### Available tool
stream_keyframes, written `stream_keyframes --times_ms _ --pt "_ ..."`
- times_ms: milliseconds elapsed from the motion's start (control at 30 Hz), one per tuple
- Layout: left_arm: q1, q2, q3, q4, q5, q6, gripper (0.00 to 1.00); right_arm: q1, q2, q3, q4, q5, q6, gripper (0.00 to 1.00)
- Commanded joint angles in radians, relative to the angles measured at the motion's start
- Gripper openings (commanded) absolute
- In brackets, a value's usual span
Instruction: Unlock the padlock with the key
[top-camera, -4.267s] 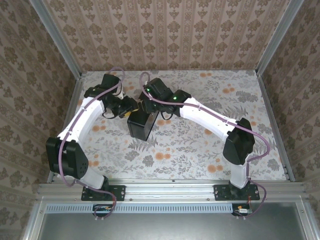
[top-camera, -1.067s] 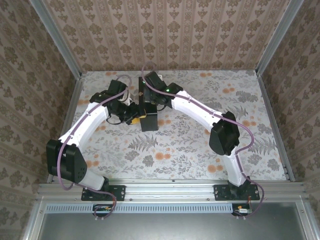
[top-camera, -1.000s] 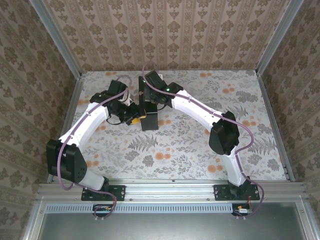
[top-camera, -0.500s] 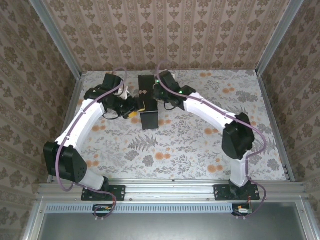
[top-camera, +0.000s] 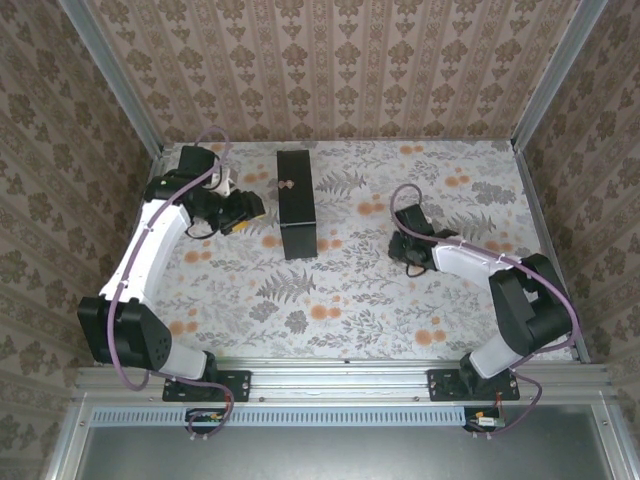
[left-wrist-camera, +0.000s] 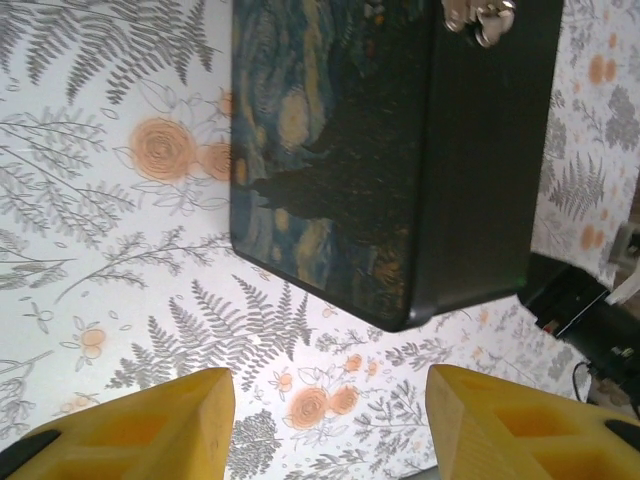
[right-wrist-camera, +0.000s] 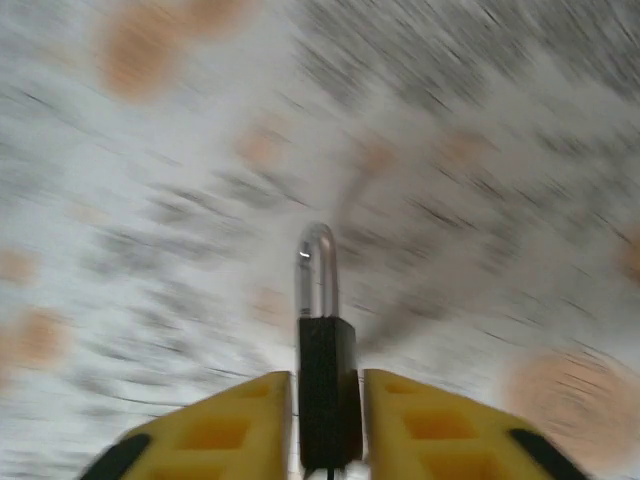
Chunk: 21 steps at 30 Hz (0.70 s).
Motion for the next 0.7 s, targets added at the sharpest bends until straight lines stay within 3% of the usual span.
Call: stream_keyframes --times_ms 0,167,200,233,433,667 --pt "0.024 -0.046 -0.009 -0.025 -0.031 0.031 0.54 -0.025 -0.082 -0.014 0.035 -0.017 -0.083 0.4" --pt "0.041 -0.062 -0.028 -0.032 -0.043 0.042 0.55 0.042 -0.148 0.141 -0.108 -0.045 -0.217 0.71" --pt "0.046 -0.061 -0.034 -0.03 -0.043 0.042 0.55 0.078 -0.143 0.194 -0.128 -0.043 -0.233 0.93" --pt "0.048 -0.062 -0.039 -0.027 -0.043 0.041 0.54 0.117 -0.129 0.249 -0.147 -0.036 -0.245 1.0" --pt "0.053 -0.052 -0.054 -0.013 -0.038 0.039 0.55 0.319 0.078 0.599 -0.214 0.037 -0.24 1.0" --pt "0.058 -0.054 -0.05 -0.025 -0.031 0.061 0.55 0.416 0.371 0.944 -0.338 0.139 -0.258 1.0"
